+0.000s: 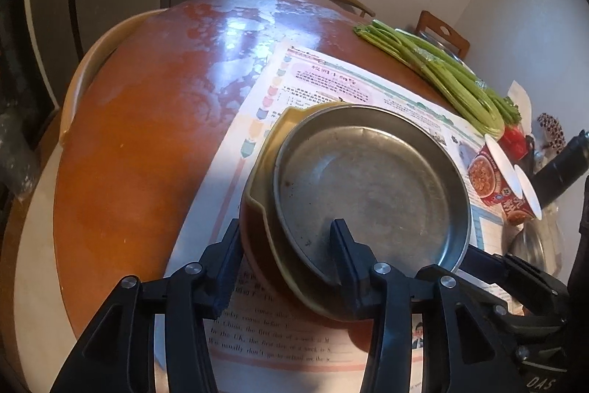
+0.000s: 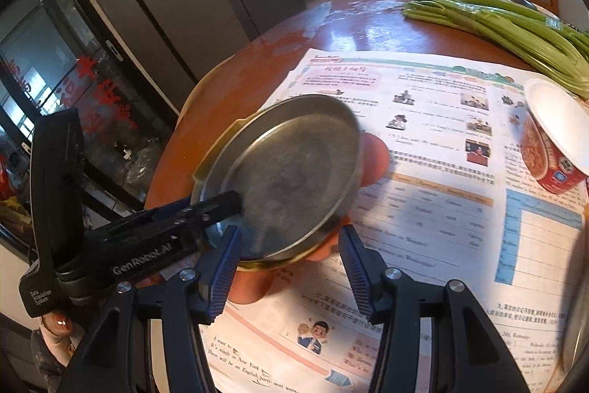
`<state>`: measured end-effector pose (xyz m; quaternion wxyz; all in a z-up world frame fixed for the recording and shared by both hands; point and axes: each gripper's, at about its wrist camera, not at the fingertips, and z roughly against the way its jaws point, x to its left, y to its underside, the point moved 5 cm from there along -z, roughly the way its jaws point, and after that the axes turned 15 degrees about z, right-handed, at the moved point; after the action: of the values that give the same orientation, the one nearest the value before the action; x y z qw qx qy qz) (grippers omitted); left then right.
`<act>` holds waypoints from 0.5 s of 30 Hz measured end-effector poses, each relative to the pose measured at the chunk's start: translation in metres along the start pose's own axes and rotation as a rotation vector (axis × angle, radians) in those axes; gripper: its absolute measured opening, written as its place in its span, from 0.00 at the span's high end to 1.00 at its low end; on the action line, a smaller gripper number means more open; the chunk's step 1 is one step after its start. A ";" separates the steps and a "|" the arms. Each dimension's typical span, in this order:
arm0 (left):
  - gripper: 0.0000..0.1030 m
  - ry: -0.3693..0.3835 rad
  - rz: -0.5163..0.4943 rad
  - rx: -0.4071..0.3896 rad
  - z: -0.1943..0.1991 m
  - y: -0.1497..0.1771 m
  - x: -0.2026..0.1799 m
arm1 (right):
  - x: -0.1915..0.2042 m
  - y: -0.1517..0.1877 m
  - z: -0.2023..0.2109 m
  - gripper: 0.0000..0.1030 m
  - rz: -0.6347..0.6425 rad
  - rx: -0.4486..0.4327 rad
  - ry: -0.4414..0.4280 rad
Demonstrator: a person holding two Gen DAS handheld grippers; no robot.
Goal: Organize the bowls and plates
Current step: 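Lower the steel plate onto the yellow plate and open the left gripper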
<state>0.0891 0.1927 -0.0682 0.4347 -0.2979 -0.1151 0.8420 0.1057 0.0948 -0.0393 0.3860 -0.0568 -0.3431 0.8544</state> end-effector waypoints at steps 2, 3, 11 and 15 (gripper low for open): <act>0.52 -0.002 -0.005 0.000 -0.003 -0.003 -0.002 | -0.002 0.000 -0.001 0.47 0.001 -0.001 0.001; 0.52 -0.004 -0.011 0.000 -0.004 -0.005 -0.004 | -0.003 0.000 -0.002 0.47 -0.004 -0.004 -0.004; 0.52 0.006 -0.058 0.011 -0.022 -0.015 -0.029 | -0.025 -0.004 -0.002 0.47 -0.035 -0.018 0.022; 0.52 0.015 -0.074 0.016 -0.030 -0.019 -0.040 | -0.040 -0.007 -0.001 0.47 -0.062 -0.027 0.043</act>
<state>0.1378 0.1697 -0.0674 0.4688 -0.2962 -0.1161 0.8240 0.1382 0.0703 -0.0421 0.4187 -0.0695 -0.3481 0.8359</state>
